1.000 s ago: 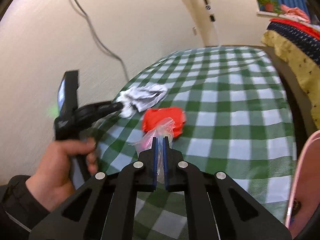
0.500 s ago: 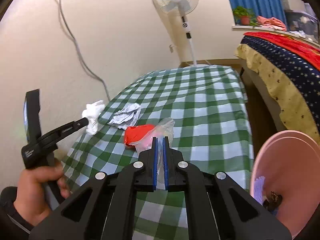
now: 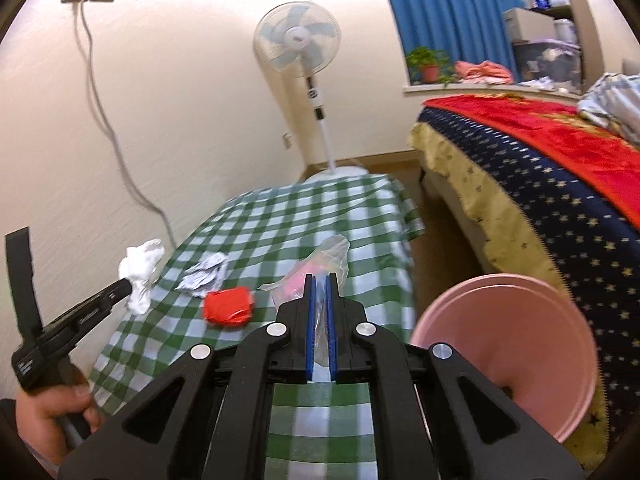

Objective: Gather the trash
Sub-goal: 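Carry the white tissue in the left tool while the right tool carries the clear bag to the bin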

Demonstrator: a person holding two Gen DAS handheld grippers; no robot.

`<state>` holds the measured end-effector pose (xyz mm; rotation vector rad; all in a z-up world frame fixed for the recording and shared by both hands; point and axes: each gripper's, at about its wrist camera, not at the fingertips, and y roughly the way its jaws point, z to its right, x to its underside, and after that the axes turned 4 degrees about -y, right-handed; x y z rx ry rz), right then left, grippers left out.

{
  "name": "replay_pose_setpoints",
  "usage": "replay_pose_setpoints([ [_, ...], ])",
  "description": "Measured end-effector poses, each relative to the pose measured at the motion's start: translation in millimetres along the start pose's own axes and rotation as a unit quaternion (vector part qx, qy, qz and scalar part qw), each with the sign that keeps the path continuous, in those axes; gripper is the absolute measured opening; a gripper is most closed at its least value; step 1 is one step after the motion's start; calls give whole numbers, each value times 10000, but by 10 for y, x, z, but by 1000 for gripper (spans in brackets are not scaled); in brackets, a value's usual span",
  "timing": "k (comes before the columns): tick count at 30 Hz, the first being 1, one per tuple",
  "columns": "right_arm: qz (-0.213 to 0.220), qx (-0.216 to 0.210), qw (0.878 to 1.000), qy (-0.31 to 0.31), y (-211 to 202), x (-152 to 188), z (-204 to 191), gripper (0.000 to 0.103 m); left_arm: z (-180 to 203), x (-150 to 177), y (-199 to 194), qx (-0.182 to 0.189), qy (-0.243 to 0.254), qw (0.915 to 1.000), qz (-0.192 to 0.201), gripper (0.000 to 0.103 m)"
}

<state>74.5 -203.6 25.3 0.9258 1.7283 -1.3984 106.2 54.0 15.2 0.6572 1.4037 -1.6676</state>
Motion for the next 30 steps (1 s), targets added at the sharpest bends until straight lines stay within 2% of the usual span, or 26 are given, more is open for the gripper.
replay_pose_setpoints([
  [7,125,441,9988,174,-178,-3,251,5,255,107,-45,241,116,9996,-22,7],
  [15,178,672,9975,124,-305,-5,347,5,531,183,-68,535,323,9980,-11,7],
  [30,157,1049,9943,105,-381,31,471,5,817,272,-62,962,480,9942,-35,7],
])
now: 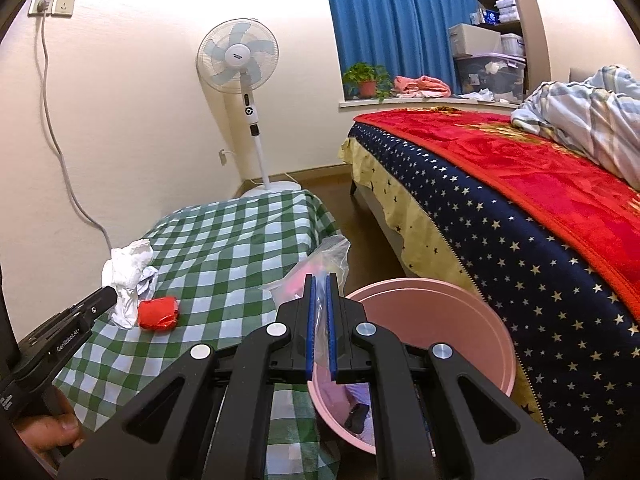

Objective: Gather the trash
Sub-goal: 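Carry the white tissue in the left tool while the right tool carries the clear bag to the bin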

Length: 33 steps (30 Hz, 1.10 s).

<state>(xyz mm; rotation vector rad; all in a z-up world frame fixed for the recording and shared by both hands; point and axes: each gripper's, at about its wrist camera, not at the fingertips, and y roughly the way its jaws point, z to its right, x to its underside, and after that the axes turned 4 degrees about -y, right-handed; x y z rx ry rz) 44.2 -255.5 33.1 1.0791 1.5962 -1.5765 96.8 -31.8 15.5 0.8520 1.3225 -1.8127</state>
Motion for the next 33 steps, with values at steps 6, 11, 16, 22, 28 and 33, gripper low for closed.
replay_pose_setpoints([
  [6,28,186,9998,88,-6,-14,119,5,132,48,81,146,126,9998,-56,7],
  [11,81,397,9989,236,-22,-38,263,5,244,76,124,256,232,9994,-83,7],
  [16,78,590,9975,370,-13,-34,389,5,341,110,160,367,339,9987,-111,7],
  [22,78,775,9957,498,23,-43,541,5,451,129,185,508,450,9976,-119,7],
  [28,36,959,9939,549,54,-15,631,5,567,163,251,634,542,9964,-156,7],
  [33,17,1059,9931,502,78,-6,648,5,659,197,310,760,579,9952,-198,7],
])
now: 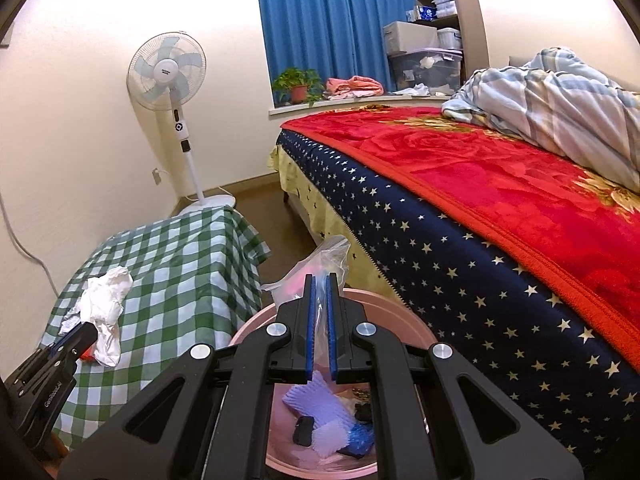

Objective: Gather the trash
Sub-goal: 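Carry the white tissue in the left tool while the right tool carries the clear bag to the bin, then open both tools over the pink bin, dropping the tissue and clear bag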

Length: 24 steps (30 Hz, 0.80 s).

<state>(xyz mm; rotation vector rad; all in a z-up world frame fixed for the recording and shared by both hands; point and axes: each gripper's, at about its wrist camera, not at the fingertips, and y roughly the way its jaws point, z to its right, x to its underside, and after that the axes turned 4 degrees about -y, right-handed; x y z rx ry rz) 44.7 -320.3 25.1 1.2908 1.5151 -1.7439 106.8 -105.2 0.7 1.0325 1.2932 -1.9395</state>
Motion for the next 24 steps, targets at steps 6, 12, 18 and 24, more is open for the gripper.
replay_pose_setpoints([
  [6,-46,156,9999,-2,50,15,49,5,94,21,86,134,48,9999,-58,7],
  [12,-201,338,9992,-82,145,58,73,6,214,46,186,300,107,9994,-131,7],
  [18,-304,450,9984,-145,209,83,90,6,336,89,305,509,185,9982,-250,7],
  [24,-373,523,9978,-156,255,94,127,6,483,139,432,725,251,9964,-368,7],
])
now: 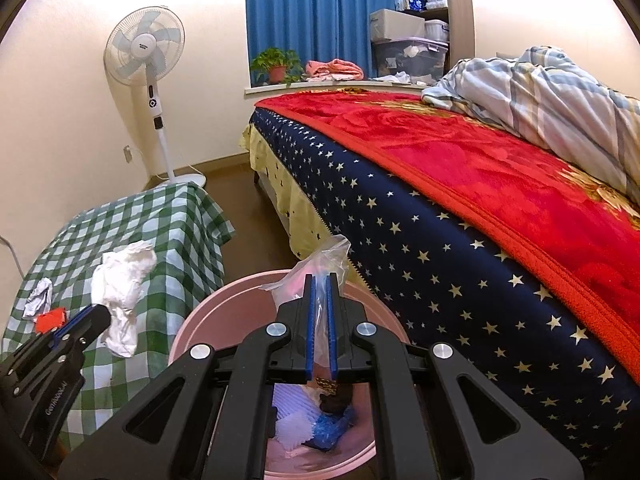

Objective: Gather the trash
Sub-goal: 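Open both tools over the pink bin, dropping the tissue and clear bag, then move both tools back over the crumpled paper and red bag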

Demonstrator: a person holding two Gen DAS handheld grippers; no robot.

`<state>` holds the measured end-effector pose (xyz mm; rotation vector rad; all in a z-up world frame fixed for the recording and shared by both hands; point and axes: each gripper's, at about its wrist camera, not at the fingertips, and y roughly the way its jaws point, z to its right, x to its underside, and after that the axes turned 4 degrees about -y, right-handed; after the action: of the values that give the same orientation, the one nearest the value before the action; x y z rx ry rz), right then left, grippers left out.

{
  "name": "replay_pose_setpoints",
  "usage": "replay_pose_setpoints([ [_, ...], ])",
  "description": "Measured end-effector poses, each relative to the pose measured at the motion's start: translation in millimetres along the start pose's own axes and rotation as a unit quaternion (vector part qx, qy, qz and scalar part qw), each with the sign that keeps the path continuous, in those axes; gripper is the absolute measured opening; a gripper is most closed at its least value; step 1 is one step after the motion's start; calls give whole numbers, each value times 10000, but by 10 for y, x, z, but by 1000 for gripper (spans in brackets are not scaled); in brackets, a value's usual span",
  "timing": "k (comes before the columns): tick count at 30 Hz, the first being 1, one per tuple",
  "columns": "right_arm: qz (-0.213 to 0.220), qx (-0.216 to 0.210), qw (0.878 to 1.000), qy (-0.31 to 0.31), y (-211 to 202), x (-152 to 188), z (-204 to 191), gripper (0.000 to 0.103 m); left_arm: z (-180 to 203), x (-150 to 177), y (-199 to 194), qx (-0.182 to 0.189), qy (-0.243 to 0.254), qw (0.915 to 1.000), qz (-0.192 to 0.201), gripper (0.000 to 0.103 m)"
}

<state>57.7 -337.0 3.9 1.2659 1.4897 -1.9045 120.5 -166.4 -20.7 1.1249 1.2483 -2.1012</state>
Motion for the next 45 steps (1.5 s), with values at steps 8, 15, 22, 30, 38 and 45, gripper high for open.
replay_pose_setpoints([
  [8,-87,132,9999,60,59,13,60,9,181,87,200,301,144,9992,-197,7],
  [15,-32,342,9990,280,50,7,114,52,256,145,238,436,342,9979,-338,30],
  [22,38,235,9993,274,-41,-10,64,52,15,84,104,172,-36,9995,-245,30],
  [30,190,-22,9997,152,-234,-36,-87,52,-84,-2,-181,-34,-63,10000,-23,30],
  [38,296,-302,9991,68,-398,-50,-301,52,-238,-21,-454,-247,-118,9996,120,30],
  [45,346,-519,9980,22,-477,-48,-497,52,-414,-40,-636,-441,-247,9985,232,30],
])
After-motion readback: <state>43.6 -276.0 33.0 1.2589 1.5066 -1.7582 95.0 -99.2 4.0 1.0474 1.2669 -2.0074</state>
